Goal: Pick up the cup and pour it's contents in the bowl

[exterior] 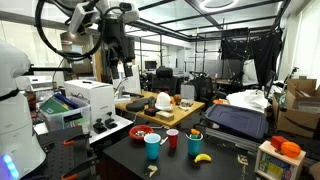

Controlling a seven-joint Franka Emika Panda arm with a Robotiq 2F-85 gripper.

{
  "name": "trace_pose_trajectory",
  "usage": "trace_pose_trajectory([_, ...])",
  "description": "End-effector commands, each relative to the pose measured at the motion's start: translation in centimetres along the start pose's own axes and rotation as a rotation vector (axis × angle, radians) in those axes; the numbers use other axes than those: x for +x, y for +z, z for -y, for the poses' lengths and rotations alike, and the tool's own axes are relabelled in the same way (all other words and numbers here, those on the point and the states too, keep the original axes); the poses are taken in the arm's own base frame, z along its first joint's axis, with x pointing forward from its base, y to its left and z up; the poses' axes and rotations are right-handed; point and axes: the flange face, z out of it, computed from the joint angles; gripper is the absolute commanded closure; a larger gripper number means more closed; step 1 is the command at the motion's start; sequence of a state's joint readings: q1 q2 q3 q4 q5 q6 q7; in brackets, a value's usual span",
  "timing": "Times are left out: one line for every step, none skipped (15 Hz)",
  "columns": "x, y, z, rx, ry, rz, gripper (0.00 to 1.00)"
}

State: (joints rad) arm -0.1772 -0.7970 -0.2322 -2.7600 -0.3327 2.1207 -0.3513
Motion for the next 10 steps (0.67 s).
trace_pose_trajectory([0.6,-0.4,-0.3,-0.022,-0.01,0.002,0.0])
trace_pose_trajectory([0.9,-0.6,-0.5,-0.027,-0.019,0.002,0.0])
trace_pose_trajectory([1.6,-0.9,-0.7,-0.039,-0.029,0.001,0.0])
trace_pose_trajectory([2.3,-1.1,-1.0,-0.045,-0.036,0.001,0.0])
trace_pose_trajectory([3.4,-1.3,-1.3,-0.049,-0.045,-0.001,0.0])
trace_pose_trajectory([4.6,-1.3,-1.5,-0.045,-0.052,-0.004,0.0])
trace_pose_trajectory([6.0,-1.1,-1.8,-0.044,-0.058,-0.01,0.0])
trace_pose_trajectory([7.4,-0.9,-2.1,-0.036,-0.062,-0.016,0.0])
trace_pose_trajectory([9.0,-0.5,-2.2,-0.027,-0.072,-0.023,0.0])
trace_pose_trajectory([10.4,0.0,-2.2,-0.013,-0.075,-0.029,0.0])
